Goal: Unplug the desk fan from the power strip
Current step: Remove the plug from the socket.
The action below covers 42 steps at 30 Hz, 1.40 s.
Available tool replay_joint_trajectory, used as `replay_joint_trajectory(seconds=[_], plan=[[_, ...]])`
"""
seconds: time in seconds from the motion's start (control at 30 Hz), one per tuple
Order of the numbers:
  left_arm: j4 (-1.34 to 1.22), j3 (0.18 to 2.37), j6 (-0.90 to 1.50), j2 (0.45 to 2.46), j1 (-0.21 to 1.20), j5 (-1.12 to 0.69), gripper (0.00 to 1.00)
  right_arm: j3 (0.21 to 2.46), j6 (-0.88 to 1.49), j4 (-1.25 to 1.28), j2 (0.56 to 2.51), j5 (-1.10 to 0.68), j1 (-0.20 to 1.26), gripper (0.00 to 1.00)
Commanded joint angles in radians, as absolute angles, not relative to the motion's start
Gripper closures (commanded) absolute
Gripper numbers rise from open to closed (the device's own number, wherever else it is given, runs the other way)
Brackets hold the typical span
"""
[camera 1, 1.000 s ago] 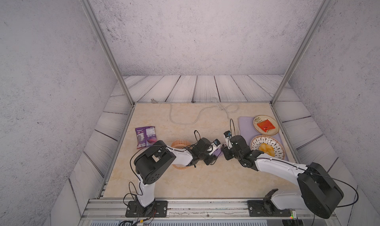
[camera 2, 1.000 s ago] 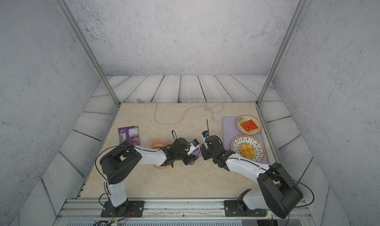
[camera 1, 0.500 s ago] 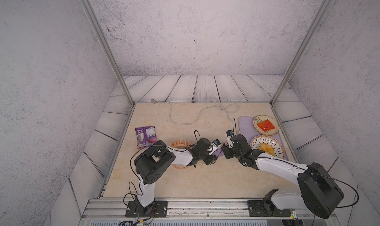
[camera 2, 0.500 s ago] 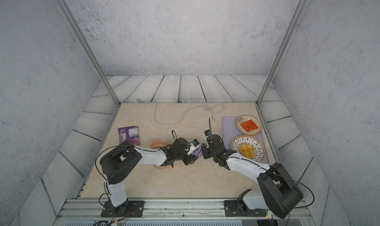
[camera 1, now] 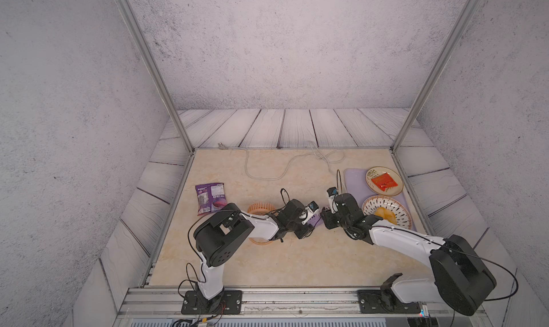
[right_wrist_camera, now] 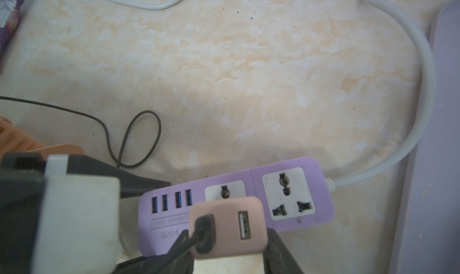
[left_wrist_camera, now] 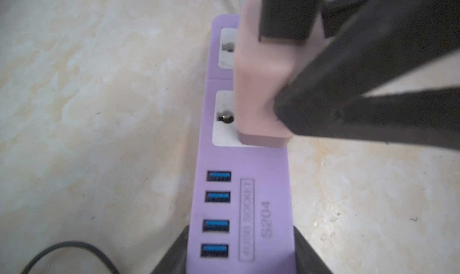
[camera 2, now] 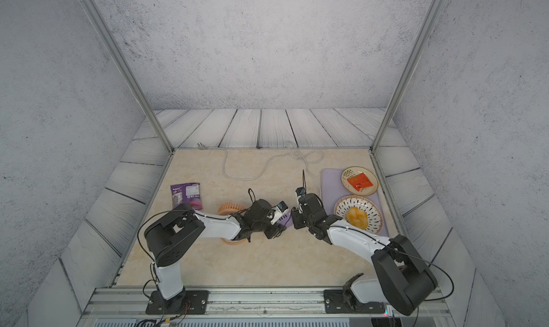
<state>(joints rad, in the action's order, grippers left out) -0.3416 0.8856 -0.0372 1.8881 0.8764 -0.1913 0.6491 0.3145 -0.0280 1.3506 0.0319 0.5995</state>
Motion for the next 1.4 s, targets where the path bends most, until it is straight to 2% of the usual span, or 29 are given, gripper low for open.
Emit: replay_joint_trajectory(seconds=[0.0,0.4,0.73,1.13,1.37], plan=[[-0.379,0.894,-0.014,1.908,0.865,-0.166,1.0,0.723,0.356,-0.085,1.368,-0.039,0.607,0.89],[-0.382,0.894,-0.008,1.909,0.866,-0.171,1.0,0.787,0.354,-0.179,1.412,-0.061,0.607,0.89],[-0.38,0.901,-0.006,1.915,0.866,-0.173,1.0,0.753,0.31,-0.108,1.378,-0.103,0.639,0.91],[-0.37,0.899,-0.009,1.909,0.867,-0.173,1.0,0.734,0.284,-0.11,1.346,-0.062,0.631,0.91],[-0.368,0.9,-0.009,1.906,0.867,-0.174,1.0,0.744,0.275,-0.122,1.395,-0.087,0.631,0.9]])
